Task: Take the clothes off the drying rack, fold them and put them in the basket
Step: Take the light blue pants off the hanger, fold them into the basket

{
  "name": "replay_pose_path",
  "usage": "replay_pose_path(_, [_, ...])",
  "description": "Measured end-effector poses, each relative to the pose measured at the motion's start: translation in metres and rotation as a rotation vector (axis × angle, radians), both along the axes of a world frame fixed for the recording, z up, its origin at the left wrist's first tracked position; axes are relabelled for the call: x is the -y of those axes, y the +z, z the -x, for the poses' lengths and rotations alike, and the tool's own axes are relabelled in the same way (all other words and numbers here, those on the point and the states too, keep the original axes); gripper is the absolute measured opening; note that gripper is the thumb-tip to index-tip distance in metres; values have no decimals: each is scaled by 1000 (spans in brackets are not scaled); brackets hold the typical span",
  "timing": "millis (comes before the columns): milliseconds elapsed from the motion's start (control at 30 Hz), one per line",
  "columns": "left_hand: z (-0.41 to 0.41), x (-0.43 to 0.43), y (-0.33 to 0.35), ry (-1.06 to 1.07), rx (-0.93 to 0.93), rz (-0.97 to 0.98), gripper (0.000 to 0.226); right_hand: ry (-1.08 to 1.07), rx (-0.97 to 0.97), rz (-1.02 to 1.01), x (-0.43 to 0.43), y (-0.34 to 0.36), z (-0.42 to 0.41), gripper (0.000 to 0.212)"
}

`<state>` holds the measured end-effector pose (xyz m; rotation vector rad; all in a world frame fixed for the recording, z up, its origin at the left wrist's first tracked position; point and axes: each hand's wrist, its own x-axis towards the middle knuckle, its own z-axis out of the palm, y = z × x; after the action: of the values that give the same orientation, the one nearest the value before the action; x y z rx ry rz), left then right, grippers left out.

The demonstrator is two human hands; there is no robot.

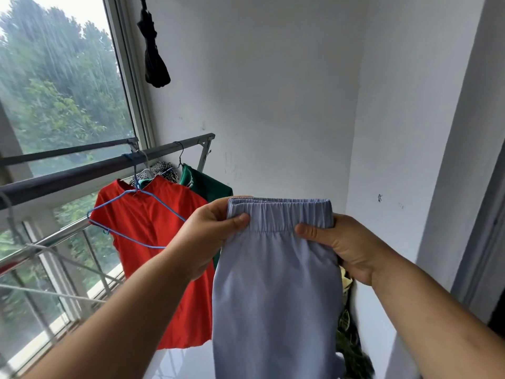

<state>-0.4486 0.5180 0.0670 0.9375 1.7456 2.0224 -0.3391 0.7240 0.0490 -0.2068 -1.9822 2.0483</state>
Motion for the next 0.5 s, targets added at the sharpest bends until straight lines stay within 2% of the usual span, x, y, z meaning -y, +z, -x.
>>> replay_pose_path(300, [-6, 4, -13, -6, 56, -27, 28, -98, -23, 28, 9, -5, -2, 38])
replay_pose_path(500, [-13, 6, -12, -23, 83, -84, 35, -112, -66, 38, 15, 3, -8, 42])
